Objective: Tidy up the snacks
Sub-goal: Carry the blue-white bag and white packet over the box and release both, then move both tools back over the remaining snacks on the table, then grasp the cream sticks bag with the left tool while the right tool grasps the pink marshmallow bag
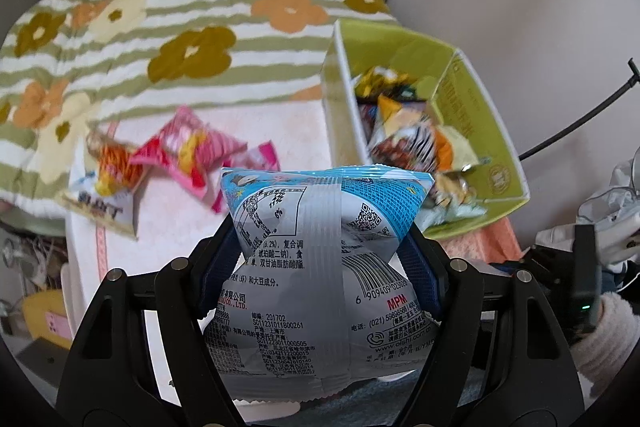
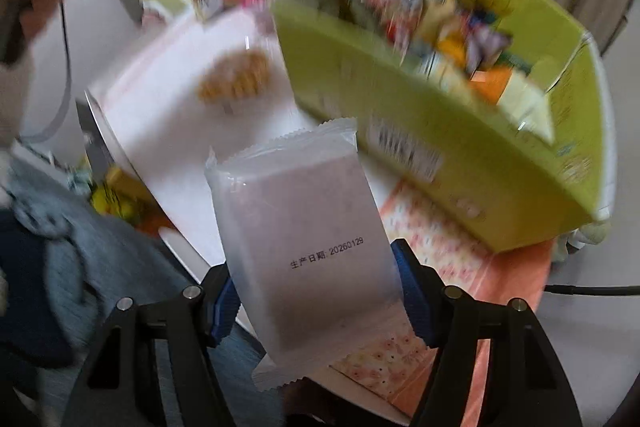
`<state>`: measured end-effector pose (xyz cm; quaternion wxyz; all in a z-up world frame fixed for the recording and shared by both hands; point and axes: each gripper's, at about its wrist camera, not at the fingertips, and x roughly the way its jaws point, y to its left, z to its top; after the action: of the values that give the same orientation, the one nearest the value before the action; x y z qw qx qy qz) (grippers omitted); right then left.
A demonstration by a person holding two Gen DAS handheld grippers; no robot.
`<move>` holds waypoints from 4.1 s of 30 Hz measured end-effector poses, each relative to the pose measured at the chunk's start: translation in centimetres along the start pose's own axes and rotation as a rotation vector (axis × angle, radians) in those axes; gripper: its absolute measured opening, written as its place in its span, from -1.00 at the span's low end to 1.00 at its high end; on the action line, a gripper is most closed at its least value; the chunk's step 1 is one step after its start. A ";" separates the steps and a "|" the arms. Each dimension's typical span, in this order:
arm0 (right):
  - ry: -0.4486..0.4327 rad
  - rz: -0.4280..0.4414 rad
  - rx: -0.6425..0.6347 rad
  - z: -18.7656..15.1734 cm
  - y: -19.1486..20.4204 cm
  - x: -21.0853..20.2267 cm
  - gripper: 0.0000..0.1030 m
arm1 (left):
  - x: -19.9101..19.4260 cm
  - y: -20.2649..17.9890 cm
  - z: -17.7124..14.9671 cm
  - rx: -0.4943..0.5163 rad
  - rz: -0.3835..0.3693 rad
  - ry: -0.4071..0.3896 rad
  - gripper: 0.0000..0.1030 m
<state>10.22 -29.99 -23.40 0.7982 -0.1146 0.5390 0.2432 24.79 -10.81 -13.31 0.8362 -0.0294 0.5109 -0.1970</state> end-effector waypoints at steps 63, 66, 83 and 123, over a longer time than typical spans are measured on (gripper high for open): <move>-0.262 -0.122 0.483 14.4 -17.0 -6.1 0.55 | 3.0 -1.8 6.0 -0.047 0.175 -0.043 0.81; -0.315 -0.123 0.440 14.6 -15.8 -7.0 0.56 | 0.5 -0.2 4.3 -0.091 0.230 -0.067 0.81; -0.399 -0.005 0.186 20.8 -3.1 -7.3 0.57 | -6.4 10.3 -0.6 -0.221 0.329 -0.111 0.81; 0.042 -0.124 -0.163 32.2 7.9 23.1 0.57 | 14.9 25.7 3.1 0.095 0.133 0.269 0.81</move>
<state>39.04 -2.80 -31.29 0.7883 -0.2173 0.5259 0.2341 41.13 7.02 -30.77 0.7719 0.0706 0.6092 -0.1675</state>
